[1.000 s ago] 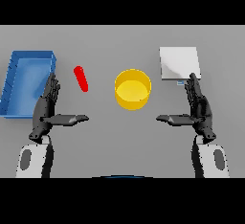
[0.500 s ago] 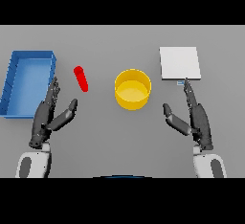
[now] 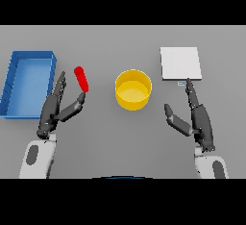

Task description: Pick up the red beaker and tilt it to pour out 1 green nut into yellow bowl. Pick up the yellow bowl and place it on the metallic measuring scale.

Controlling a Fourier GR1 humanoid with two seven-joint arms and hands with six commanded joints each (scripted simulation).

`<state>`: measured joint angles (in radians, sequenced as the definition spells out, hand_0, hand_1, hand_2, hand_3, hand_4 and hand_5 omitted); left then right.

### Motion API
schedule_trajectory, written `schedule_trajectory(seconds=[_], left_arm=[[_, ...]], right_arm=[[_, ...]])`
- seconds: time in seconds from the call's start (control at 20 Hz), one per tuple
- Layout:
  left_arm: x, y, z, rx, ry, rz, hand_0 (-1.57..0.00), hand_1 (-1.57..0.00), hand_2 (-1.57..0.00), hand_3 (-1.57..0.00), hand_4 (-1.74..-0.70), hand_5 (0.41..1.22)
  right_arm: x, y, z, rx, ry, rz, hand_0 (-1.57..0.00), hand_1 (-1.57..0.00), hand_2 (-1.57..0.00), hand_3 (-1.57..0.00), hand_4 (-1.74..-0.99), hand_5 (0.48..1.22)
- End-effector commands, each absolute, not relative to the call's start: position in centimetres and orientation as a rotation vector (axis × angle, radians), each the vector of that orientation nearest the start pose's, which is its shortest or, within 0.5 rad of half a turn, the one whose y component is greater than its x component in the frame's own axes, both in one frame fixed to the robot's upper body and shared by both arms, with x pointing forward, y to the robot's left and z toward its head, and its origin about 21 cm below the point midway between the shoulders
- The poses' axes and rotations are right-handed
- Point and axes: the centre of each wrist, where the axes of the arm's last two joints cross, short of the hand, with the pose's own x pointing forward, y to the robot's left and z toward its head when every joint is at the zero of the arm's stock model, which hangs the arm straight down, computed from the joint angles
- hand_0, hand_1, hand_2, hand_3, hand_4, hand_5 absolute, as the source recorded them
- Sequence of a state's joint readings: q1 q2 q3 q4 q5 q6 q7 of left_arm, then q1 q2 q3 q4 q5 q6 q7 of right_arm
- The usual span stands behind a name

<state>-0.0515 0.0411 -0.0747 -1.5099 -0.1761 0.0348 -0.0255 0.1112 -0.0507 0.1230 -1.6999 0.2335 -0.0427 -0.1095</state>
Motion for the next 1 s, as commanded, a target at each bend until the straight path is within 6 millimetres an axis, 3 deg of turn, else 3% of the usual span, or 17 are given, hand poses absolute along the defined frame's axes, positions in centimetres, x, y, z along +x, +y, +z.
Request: schedule_trajectory(seconds=[0.0, 0.35, 0.6, 0.95], left_arm=[[26.5, 21.7, -0.8, 0.131, -1.594, -0.229, 0.0, 0.0, 0.0, 0.0, -1.14, 0.636], [31.0, 21.5, -1.8, 0.149, -1.568, -0.213, 0.0, 0.0, 0.0, 0.0, -1.16, 0.631], [33.2, 20.1, -3.0, 0.152, -1.569, -0.228, 0.0, 0.0, 0.0, 0.0, -1.21, 0.636], [35.8, 18.5, -2.8, 0.181, -1.608, -0.276, 0.0, 0.0, 0.0, 0.0, -1.26, 0.676]], right_arm=[[22.1, -22.0, 0.8, -0.166, -1.715, 0.246, 0.0, 0.0, 0.0, 0.0, -1.171, 0.653], [22.6, -22.2, 0.8, -0.156, -1.711, 0.241, 0.0, 0.0, 0.0, 0.0, -1.23, 0.666], [22.8, -22.4, 1.1, -0.15, -1.706, 0.245, 0.0, 0.0, 0.0, 0.0, -1.247, 0.673], [22.1, -22.3, 0.8, -0.148, -1.72, 0.244, 0.0, 0.0, 0.0, 0.0, -1.266, 0.692]])
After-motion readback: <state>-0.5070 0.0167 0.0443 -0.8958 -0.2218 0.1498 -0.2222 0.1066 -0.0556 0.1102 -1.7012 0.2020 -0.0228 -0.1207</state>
